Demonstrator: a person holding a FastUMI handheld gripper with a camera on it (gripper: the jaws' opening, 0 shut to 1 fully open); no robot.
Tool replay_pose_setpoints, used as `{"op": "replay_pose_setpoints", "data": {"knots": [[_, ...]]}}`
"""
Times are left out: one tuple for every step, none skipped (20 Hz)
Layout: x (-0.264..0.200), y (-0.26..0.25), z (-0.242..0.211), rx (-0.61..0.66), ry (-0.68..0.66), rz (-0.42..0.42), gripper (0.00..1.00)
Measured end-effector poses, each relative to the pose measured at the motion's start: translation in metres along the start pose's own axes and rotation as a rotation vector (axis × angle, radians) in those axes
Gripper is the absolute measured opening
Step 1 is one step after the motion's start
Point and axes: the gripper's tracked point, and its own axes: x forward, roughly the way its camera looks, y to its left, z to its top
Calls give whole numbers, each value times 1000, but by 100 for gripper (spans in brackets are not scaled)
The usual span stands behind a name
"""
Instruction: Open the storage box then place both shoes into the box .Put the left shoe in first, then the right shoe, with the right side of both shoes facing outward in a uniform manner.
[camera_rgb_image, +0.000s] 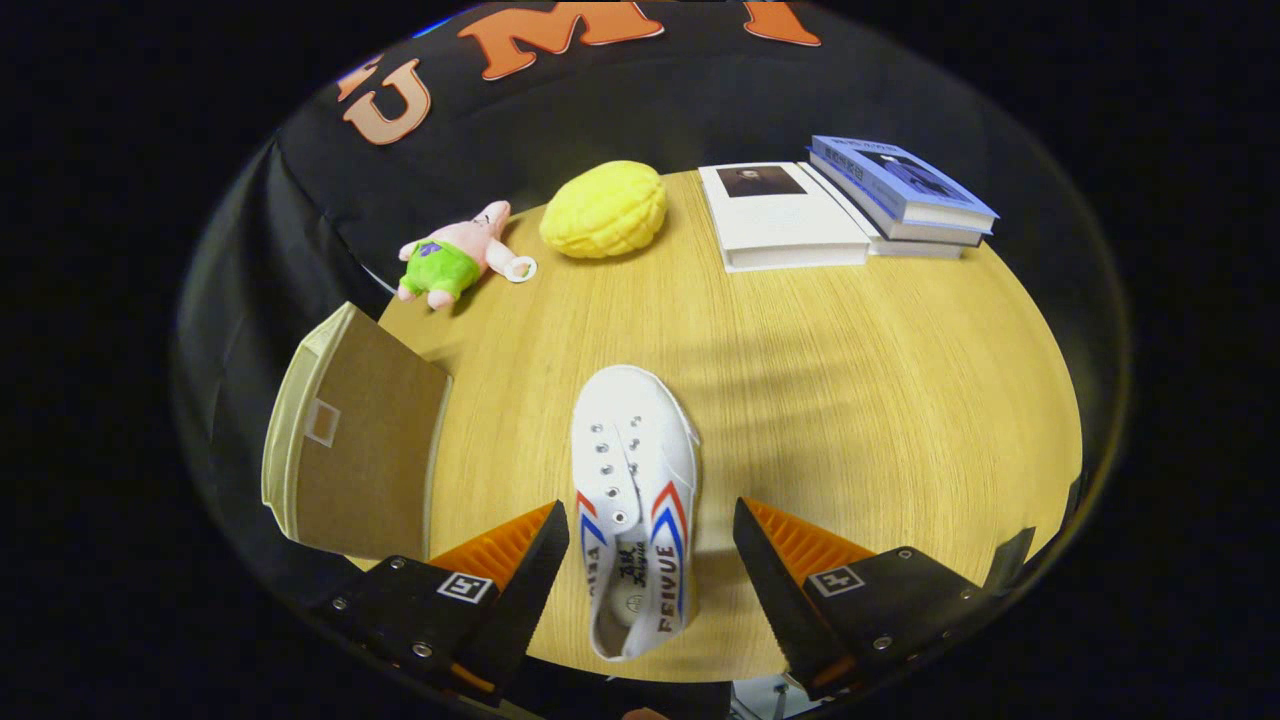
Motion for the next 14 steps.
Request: {"op": "replay_pose_setpoints", "data": {"knots": [[6,-6,-11,11,22,2,99],[13,-10,-19,21,44,3,98],[20,-14,-26,31,62,6,98],[26,-15,-30,41,75,7,97],[30,-15,-30,47,71,14,96],[36,-15,-30,47,65,13,93],[37,-15,-29,42,50,7,90],[40,-14,-29,34,57,0,82],[41,-6,-30,36,58,20,77],[41,2,-29,47,54,31,65],[46,1,-30,59,43,-2,51],[40,-1,-29,61,36,-12,37],[40,-4,-27,72,31,-17,34],[37,-3,-25,102,39,-10,26]]}}
